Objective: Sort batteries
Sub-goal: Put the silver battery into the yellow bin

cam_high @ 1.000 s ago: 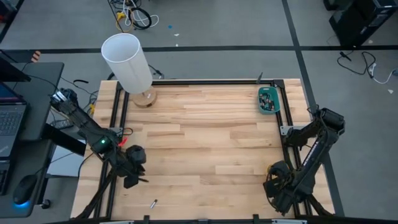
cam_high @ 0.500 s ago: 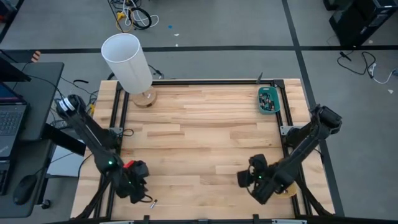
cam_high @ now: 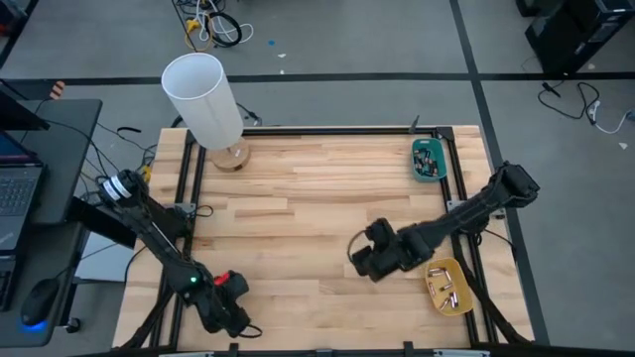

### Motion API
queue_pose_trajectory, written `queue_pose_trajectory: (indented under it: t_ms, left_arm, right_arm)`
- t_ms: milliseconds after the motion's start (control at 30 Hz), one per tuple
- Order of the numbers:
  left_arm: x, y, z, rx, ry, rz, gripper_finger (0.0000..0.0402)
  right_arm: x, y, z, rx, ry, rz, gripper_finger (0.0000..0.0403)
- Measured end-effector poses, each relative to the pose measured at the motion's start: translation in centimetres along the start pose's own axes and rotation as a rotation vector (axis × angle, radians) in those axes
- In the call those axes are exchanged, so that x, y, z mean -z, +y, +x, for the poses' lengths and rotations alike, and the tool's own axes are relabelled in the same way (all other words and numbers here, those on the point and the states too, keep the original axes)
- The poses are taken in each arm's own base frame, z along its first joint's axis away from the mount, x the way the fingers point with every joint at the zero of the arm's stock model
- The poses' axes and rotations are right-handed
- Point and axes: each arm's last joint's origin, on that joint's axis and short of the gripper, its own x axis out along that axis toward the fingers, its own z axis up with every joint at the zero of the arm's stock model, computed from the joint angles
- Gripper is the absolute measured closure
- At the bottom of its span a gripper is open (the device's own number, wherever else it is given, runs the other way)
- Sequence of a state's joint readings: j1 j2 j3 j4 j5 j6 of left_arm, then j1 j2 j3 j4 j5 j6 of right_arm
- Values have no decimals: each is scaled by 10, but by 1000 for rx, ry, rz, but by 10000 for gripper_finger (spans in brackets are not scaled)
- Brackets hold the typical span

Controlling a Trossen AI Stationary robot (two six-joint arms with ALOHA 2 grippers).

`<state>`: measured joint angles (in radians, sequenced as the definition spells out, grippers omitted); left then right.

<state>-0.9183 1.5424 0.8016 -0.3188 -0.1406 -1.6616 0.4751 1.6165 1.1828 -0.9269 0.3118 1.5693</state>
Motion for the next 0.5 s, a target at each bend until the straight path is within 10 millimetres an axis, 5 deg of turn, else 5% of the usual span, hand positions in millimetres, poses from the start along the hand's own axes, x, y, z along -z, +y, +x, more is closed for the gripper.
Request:
queue_pose_trajectory:
  t_ms: [200, 500]
  left_arm:
    - [0, -17, 11, -163, -17, -36, 149]
    - [6, -46, 35, -237, 57, -38, 150]
  right_arm:
    - [-15, 10, 4, -89, -7, -99, 181]
    - [-12, 14, 2, -135, -36, -155, 183]
